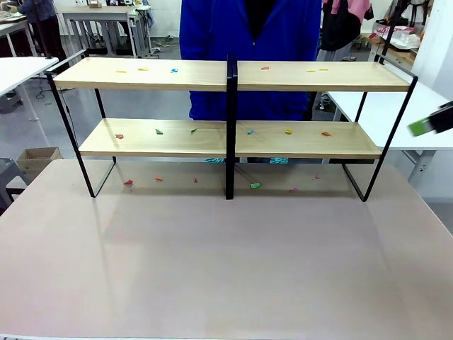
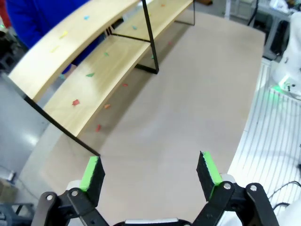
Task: Clean the shelves.
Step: Pick up the Duster when the human hands it over.
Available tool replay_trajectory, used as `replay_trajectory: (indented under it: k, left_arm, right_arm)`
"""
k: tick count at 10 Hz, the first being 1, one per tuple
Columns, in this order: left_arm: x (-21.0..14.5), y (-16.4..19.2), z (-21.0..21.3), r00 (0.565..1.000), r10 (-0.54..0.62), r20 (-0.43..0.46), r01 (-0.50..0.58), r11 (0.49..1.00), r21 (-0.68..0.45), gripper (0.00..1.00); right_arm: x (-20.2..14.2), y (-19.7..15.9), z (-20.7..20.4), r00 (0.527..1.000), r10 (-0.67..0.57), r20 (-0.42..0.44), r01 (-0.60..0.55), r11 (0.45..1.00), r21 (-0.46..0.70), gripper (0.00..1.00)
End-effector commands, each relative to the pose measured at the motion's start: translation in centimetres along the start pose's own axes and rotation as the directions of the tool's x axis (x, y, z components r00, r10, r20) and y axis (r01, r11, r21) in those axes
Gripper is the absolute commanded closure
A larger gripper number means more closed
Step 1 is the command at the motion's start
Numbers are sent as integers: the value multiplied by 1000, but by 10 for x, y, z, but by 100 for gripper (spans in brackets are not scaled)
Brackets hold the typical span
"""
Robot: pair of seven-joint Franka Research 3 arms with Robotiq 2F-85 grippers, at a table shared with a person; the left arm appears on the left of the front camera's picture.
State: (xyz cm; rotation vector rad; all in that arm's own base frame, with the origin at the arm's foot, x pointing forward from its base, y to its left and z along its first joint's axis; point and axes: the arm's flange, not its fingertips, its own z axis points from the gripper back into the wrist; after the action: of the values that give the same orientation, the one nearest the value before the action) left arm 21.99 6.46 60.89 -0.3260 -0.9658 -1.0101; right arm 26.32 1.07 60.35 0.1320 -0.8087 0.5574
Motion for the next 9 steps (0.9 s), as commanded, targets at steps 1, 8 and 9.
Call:
replay_trajectory:
  k: [1,8,9]
  left_arm:
    - [-22,-30,-50,997,-17,77,15,999,33,0]
    - [29,-1,-84,961,187,202,-218,966,142,0]
    - [29,1,-89,958,214,190,-241,962,131,0]
  right_arm:
    - [-28,1,-6,997,23,71,-20,999,-43,0]
    - [-17,-4,-7,993,28,115,-20,997,-68,0]
    - [-15,-5,-10,992,23,127,-14,998,-69,0]
